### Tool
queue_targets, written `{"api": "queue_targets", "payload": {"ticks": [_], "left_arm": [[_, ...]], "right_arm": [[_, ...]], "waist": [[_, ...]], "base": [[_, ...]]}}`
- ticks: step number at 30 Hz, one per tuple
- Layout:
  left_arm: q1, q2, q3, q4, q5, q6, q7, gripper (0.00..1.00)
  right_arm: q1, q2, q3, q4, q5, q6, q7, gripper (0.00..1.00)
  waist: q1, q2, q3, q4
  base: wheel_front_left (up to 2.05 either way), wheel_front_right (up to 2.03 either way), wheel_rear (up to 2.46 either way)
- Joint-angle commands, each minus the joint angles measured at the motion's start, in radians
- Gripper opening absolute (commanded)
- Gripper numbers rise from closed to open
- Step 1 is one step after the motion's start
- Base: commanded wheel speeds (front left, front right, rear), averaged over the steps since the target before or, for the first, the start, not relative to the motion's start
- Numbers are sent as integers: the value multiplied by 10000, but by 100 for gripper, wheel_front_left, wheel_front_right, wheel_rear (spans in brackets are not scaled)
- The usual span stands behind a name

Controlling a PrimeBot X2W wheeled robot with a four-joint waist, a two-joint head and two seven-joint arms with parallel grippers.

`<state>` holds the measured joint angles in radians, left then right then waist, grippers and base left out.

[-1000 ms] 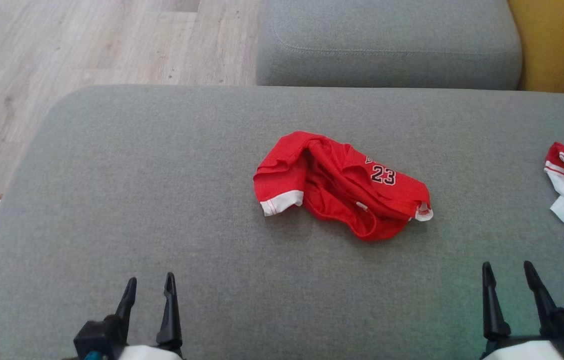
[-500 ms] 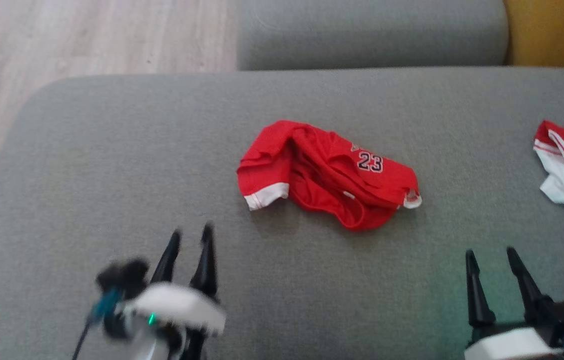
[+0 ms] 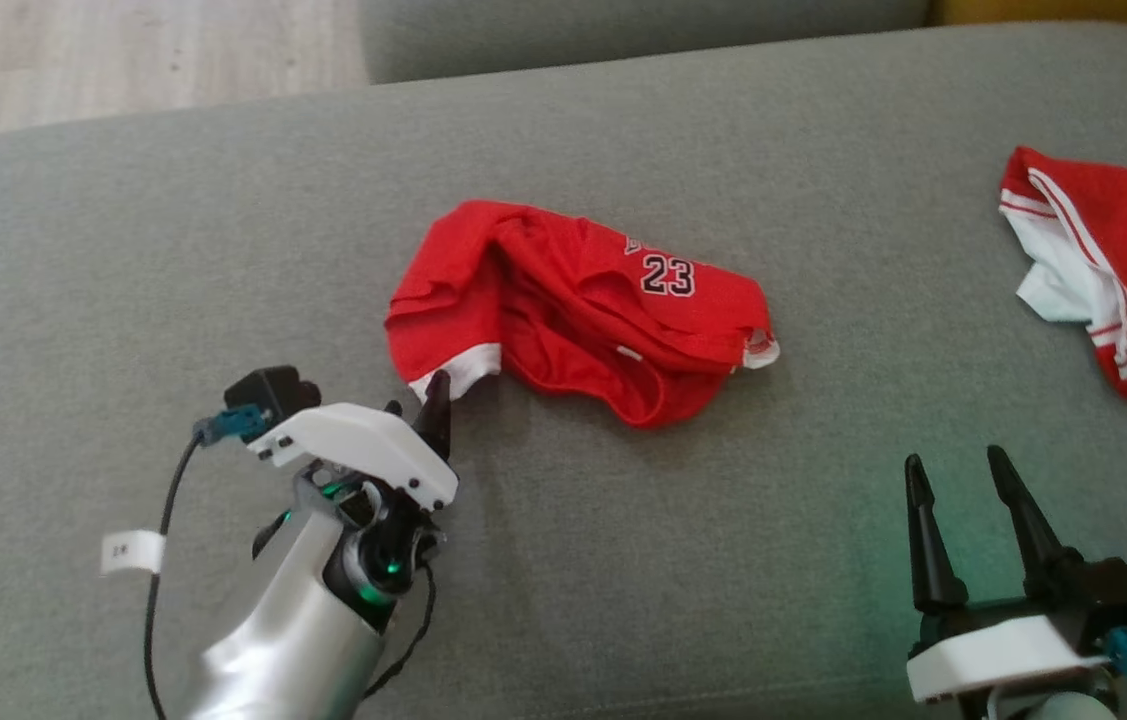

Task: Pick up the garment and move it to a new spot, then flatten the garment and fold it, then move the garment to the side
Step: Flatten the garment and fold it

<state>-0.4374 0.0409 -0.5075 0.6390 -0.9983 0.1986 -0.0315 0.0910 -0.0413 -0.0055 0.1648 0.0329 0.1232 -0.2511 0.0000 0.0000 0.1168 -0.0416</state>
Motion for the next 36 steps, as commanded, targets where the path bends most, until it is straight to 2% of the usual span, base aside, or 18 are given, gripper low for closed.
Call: {"api": "queue_targets", "payload": {"ticks": [1, 3, 7, 8, 9, 16, 19, 23, 31, 36], "left_arm": [[-610, 93, 149, 164, -442, -84, -7, 100], [-711, 93, 35, 350, -571, -157, -37, 100], [-946, 93, -274, 751, -1397, -689, -252, 100], [-994, 93, -331, 816, -1615, -810, -367, 37], [-1057, 93, -423, 890, -1754, -932, -504, 0], [-1635, 93, -1030, 1470, -2210, -1549, -1432, 0], [-2084, 121, -945, 1595, -2103, -1640, -1827, 0], [-2974, 656, -776, 1303, -1754, -1621, -1955, 0], [-5026, 2692, -1115, -63, -1083, -1767, 73, 0], [-5990, 3515, -1568, -1544, -658, -1735, 1496, 0]], "right_arm": [[-331, -89, 247, -233, -24, 75, -107, 100], [-338, -89, 228, -223, -29, 75, -107, 100], [-356, -89, 181, -196, -41, 75, -107, 100], [-359, -89, 178, -187, -46, 75, -107, 100], [-365, -89, 173, -179, -51, 75, -107, 100], [-334, -89, 106, -114, -71, 75, -107, 100], [-227, -89, 16, -115, -68, 75, -107, 100], [-28, -89, -57, -132, -74, 75, -107, 100], [71, -89, 33, -123, 0, 75, -107, 100], [145, -89, 70, -74, 70, 75, -107, 100]], "waist": [[0, 0, 125, -170], [0, 0, 133, -193], [0, 0, 121, -252], [0, 0, 112, -259], [0, 0, 96, -263], [0, 0, -95, -204], [0, 0, -245, -94], [0, 0, -438, 90], [0, 0, -777, 226], [0, 0, -916, 208]], "base": [[0, 0, 0], [0, 0, 0], [0, 0, 0], [0, 0, 0], [0, 0, 0], [0, 0, 0], [0, 0, 0], [0, 0, 0], [0, 0, 0], [0, 0, 0]]}}
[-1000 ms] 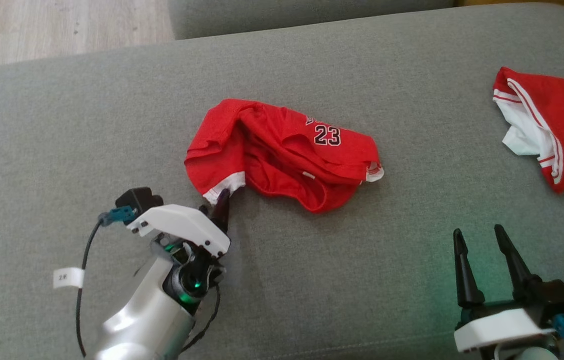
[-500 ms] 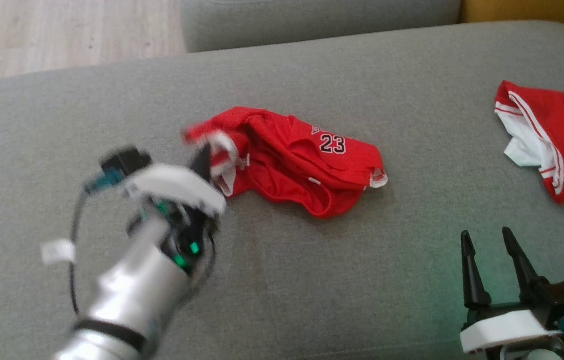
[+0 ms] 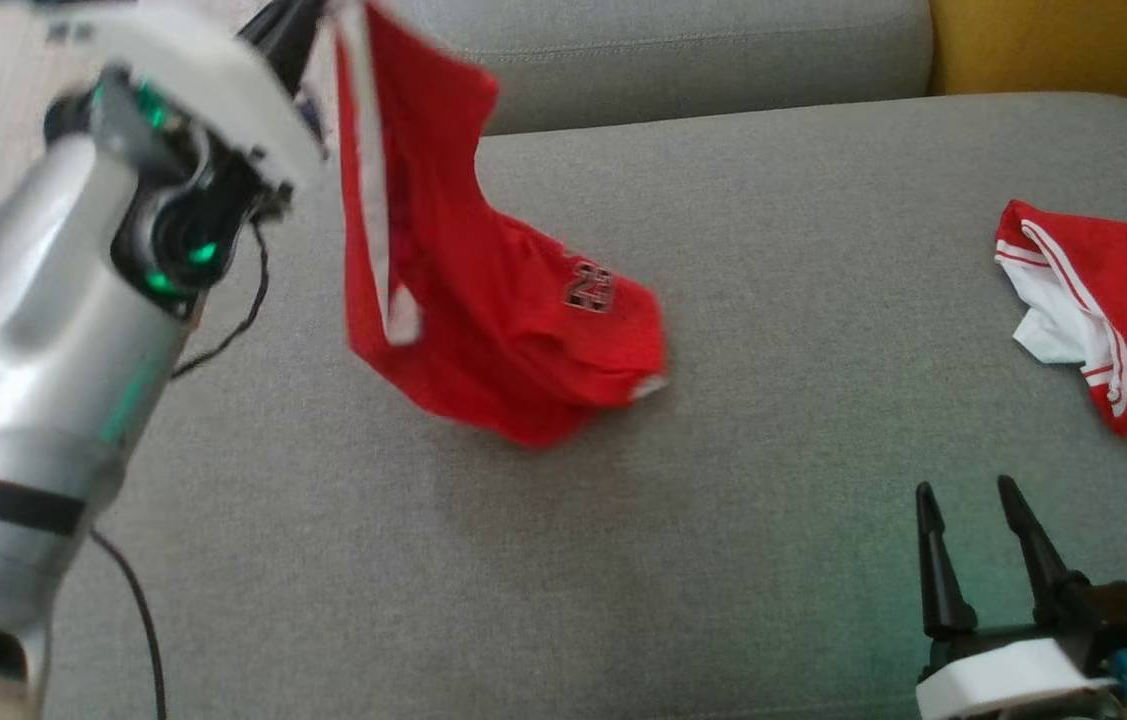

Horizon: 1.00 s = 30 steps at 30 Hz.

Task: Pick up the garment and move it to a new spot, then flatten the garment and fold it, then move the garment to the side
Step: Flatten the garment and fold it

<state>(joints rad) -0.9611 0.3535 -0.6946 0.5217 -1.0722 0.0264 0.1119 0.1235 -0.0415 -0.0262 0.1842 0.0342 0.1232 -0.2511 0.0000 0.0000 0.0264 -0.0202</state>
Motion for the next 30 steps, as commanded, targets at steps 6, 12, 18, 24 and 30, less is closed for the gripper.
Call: {"api": "queue_targets", "payload": {"ticks": [6, 12, 18, 24, 30], "left_arm": [[-1363, 672, -377, -2157, 347, -36, 1519, 0], [-908, -436, -1339, -3010, 200, -78, 2072, 0], [375, -2197, -2682, -2630, -27, -306, 1995, 0], [1980, -3019, -4594, -800, 106, -558, 778, 25], [2463, -3029, -5428, -1260, -112, 96, -956, 100]], "right_arm": [[-198, -87, 409, -184, 74, 75, -107, 100], [-252, -87, 606, -117, 66, 75, -107, 100], [-447, -87, 851, -67, 182, 75, -107, 100], [-862, -87, 1051, 35, 310, 75, -107, 100], [-804, -87, 779, 70, 311, 75, -107, 100]], "waist": [[0, 0, -123, -165], [0, 0, -159, -484], [0, 0, 135, -966], [0, 0, 704, -1821], [0, 0, 766, -2004]], "base": [[0, 0, 0], [0, 0, 0], [0, 0, 0], [0, 0, 0], [0, 0, 0]]}}
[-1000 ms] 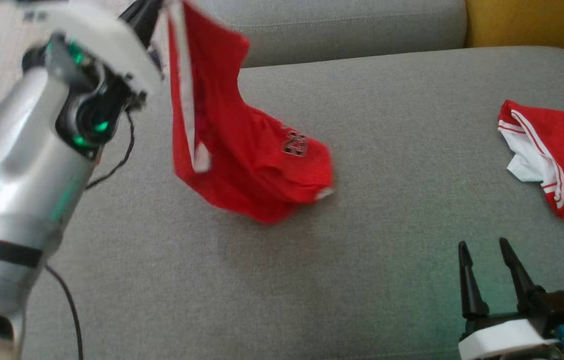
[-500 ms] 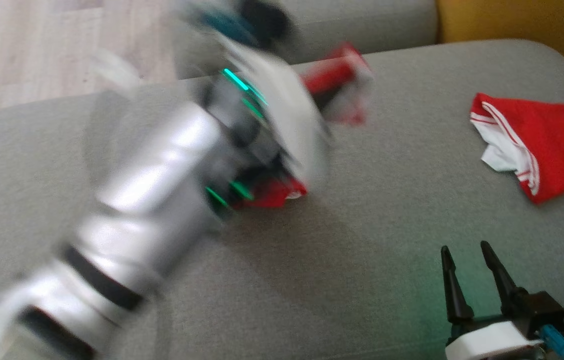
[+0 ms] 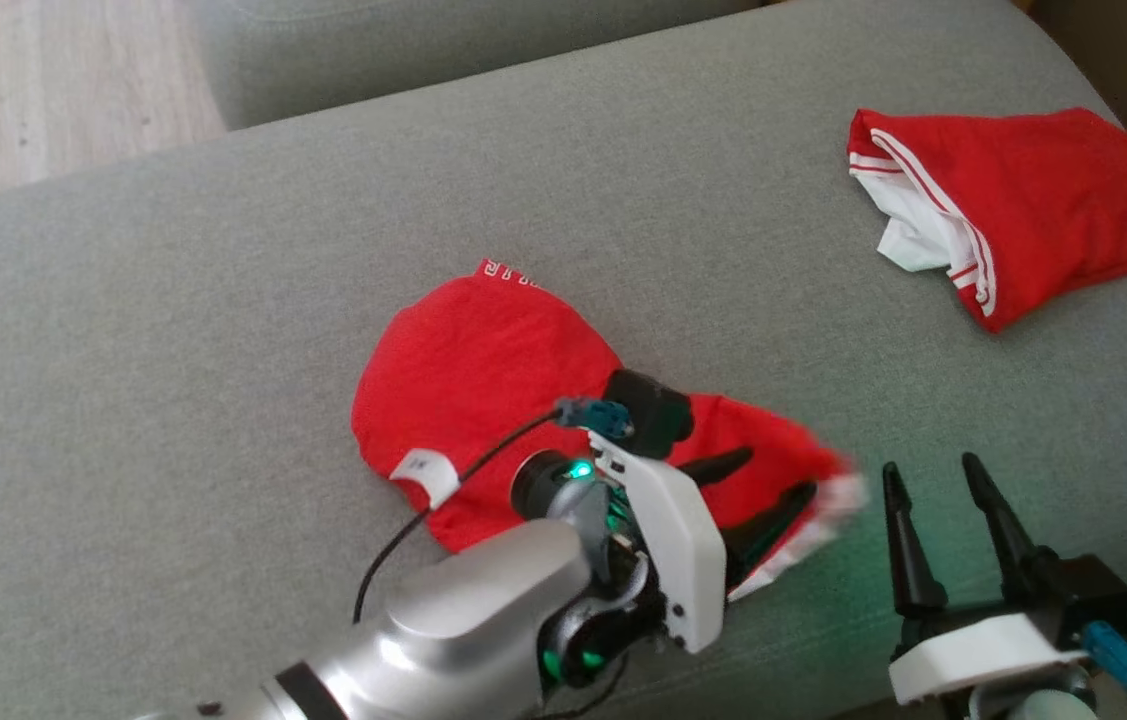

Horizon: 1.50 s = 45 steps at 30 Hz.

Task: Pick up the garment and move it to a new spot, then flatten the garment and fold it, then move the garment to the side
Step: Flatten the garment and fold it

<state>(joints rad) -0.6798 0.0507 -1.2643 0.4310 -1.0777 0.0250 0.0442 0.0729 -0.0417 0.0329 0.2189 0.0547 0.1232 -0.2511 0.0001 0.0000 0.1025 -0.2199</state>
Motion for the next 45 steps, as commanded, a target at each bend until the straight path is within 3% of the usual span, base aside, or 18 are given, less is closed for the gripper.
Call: {"api": "queue_targets", "payload": {"ticks": [1, 8, 15, 19, 28, 36, 40, 41, 42, 45], "left_arm": [[-343, -2, 247, -493, -87, 266, -550, 100], [-101, 183, 1303, -1061, -311, 1752, -2313, 100], [1599, 2198, 2247, -1793, -406, 3587, -2766, 100], [2636, 3001, 2664, -2145, -761, 4213, -2825, 100], [3379, 3024, 2706, -1795, -1485, 3767, -2462, 100], [3274, 2344, 2601, -619, -1981, 2521, -2148, 100], [2932, 1764, 2563, 115, -2193, 1526, -2024, 100], [2809, 1626, 2628, 321, -2210, 1371, -2117, 27], [2667, 1530, 2660, 522, -2131, 1298, -2248, 0], [2360, 1333, 2774, 912, -1899, 1349, -2553, 0]], "right_arm": [[-262, -85, 135, -281, 104, 75, -107, 100], [42, -85, -148, -331, 179, 75, -107, 100], [253, -85, -234, -454, 220, 75, -107, 100], [299, -85, -319, -517, 174, 75, -107, 100], [140, -85, -270, -526, 74, 75, -107, 100], [66, -85, -307, -547, -17, 75, -107, 100], [61, -85, -273, -523, -22, 75, -107, 100], [49, -85, -267, -521, -18, 75, -107, 100], [34, -85, -259, -518, -11, 75, -107, 100], [29, -85, -298, -518, 28, 75, -107, 100]], "waist": [[-1, 0, -27, 20], [-1, 0, -401, 418], [-1, 0, -584, 738], [-1, 0, -478, 882], [-1, 0, -232, 892], [-1, 0, -81, 731], [-1, 0, -42, 703], [-1, 0, -25, 704], [-1, 0, -17, 704], [-1, 0, -38, 765]], "base": [[0, 0, 0], [0, 0, 0], [0, 0, 0], [0, 0, 0], [0, 0, 0], [0, 0, 0], [0, 0, 0], [0, 0, 0], [0, 0, 0], [0, 0, 0]]}}
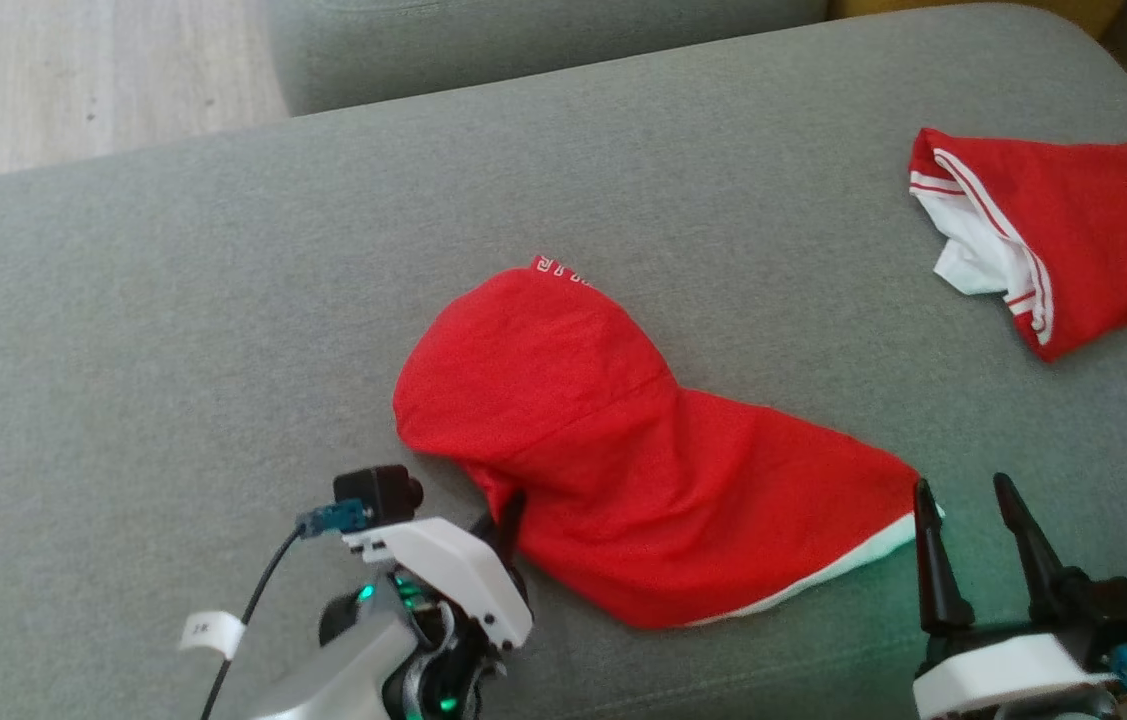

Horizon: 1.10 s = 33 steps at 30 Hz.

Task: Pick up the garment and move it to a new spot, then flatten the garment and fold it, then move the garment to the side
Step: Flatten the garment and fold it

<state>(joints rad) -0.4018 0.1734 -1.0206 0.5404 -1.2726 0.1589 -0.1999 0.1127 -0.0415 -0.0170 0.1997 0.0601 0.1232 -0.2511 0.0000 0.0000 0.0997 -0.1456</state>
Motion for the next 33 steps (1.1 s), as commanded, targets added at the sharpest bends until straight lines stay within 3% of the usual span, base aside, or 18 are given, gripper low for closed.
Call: {"api": "queue_targets", "payload": {"ticks": [1, 5, 8, 11, 17, 20, 24, 27, 28, 31, 32, 33], "left_arm": [[-493, 125, 348, -159, 191, 114, -199, 0], [-430, 502, 506, -869, 673, 738, -435, 0], [-144, 1108, 658, -2178, 1043, 1498, -508, 0], [177, 1894, 584, -3573, 1585, 2618, -489, 0], [497, 3427, 59, -5690, 2789, 5339, 181, 0], [222, 3749, -400, -6483, 3217, 6037, 806, 0], [-986, 3425, -1332, -6504, 3841, 6011, 1865, 0], [-1845, 2628, -1890, -5854, 4079, 5538, 2453, 0], [-1845, 2628, -1890, -5854, 4079, 5538, 2453, 0], [-2325, 1686, -2190, -4874, 4151, 4864, 2731, 0], [-2418, 1357, -2259, -4494, 4174, 4586, 2727, 8], [-2441, 988, -2285, -4121, 4113, 4298, 2634, 38]], "right_arm": [[-350, -87, 163, -332, -9, 75, -107, 100], [-159, -87, -42, -352, 68, 75, -107, 100], [-33, -87, -115, -352, 117, 75, -107, 100], [10, -87, -100, -349, 173, 75, -107, 100], [-56, -87, 107, -286, 260, 75, -107, 100], [-122, -87, 183, -288, 294, 75, -107, 100], [-210, -87, 295, -199, 294, 75, -107, 100], [-261, -87, 394, -136, 335, 75, -107, 100], [-261, -87, 394, -136, 335, 75, -107, 100], [-331, -87, 466, -79, 362, 75, -107, 100], [-351, -87, 480, -64, 368, 75, -107, 100], [-360, -87, 486, -48, 362, 75, -107, 100]], "waist": [[0, 0, -19, 68], [0, 0, -66, 437], [0, 0, -112, 809], [0, 0, -174, 1118], [0, 0, -320, 1286], [0, 0, -286, 1193], [0, 0, -183, 911], [0, 0, -162, 641], [0, 0, -162, 641], [0, 0, -132, 344], [0, 0, -133, 263], [0, 0, -131, 205]], "base": [[0, 0, 0], [0, 0, 0], [0, 0, 0], [0, 0, 0], [0, 0, 0], [0, 0, 0], [0, 0, 0], [0, 0, 0], [0, 0, 0], [0, 0, 0], [0, 0, 0], [0, 0, 0]]}}
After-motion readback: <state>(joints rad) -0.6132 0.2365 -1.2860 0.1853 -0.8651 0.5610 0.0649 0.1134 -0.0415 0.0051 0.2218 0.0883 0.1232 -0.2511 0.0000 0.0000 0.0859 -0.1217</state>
